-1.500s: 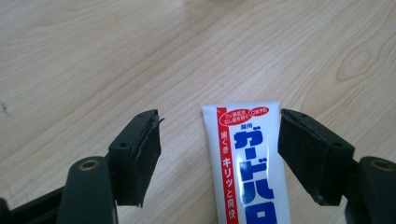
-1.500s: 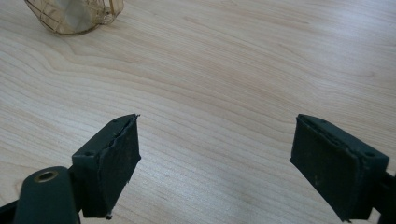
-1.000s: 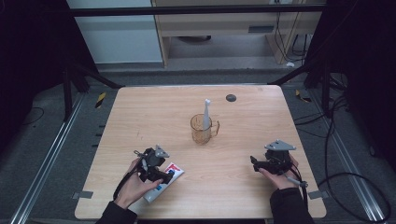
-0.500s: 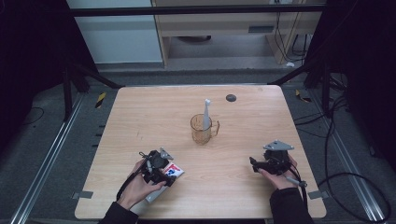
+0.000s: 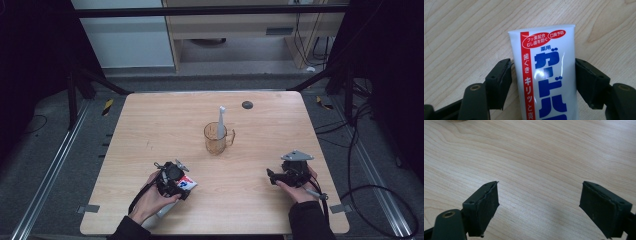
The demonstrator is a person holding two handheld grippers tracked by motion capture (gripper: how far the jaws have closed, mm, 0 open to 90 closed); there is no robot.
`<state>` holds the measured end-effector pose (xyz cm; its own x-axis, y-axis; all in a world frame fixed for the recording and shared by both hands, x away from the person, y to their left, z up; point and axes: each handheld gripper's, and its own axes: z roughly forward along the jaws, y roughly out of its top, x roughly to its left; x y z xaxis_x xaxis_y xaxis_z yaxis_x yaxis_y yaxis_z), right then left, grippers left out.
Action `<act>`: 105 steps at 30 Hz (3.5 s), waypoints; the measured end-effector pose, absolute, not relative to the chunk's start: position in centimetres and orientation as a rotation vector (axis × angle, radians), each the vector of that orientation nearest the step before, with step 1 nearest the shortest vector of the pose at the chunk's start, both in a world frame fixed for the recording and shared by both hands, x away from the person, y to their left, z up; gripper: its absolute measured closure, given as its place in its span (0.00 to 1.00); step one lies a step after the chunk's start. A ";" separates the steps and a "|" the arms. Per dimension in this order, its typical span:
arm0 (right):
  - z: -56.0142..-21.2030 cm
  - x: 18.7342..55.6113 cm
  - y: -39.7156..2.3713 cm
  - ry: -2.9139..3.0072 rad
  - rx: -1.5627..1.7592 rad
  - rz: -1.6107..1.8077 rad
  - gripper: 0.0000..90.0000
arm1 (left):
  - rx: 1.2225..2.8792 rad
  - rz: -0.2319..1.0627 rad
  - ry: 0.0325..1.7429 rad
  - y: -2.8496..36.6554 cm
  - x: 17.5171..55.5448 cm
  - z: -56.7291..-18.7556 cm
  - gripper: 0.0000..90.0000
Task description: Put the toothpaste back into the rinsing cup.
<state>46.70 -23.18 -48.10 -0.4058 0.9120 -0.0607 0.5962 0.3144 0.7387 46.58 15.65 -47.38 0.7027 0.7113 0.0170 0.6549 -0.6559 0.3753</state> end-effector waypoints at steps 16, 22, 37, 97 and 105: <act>-48.1 46.8 -23.2 2.116 1.339 0.879 0.17 | 2.589 0.196 1.125 15.3 46.9 -47.0 0.46; -48.2 46.8 -23.3 2.118 1.338 0.870 0.17 | 2.563 0.153 1.146 15.7 47.1 -46.9 0.51; -48.1 46.8 -23.3 2.124 1.341 0.863 0.18 | 2.534 0.150 1.153 16.1 46.7 -46.2 0.72; -48.4 46.5 -23.4 2.077 1.287 0.889 0.16 | 1.903 0.572 1.064 16.1 51.5 -36.0 0.76; -48.4 46.5 -23.5 2.069 1.293 0.897 0.16 | 1.847 0.619 1.058 14.7 52.7 -35.7 0.76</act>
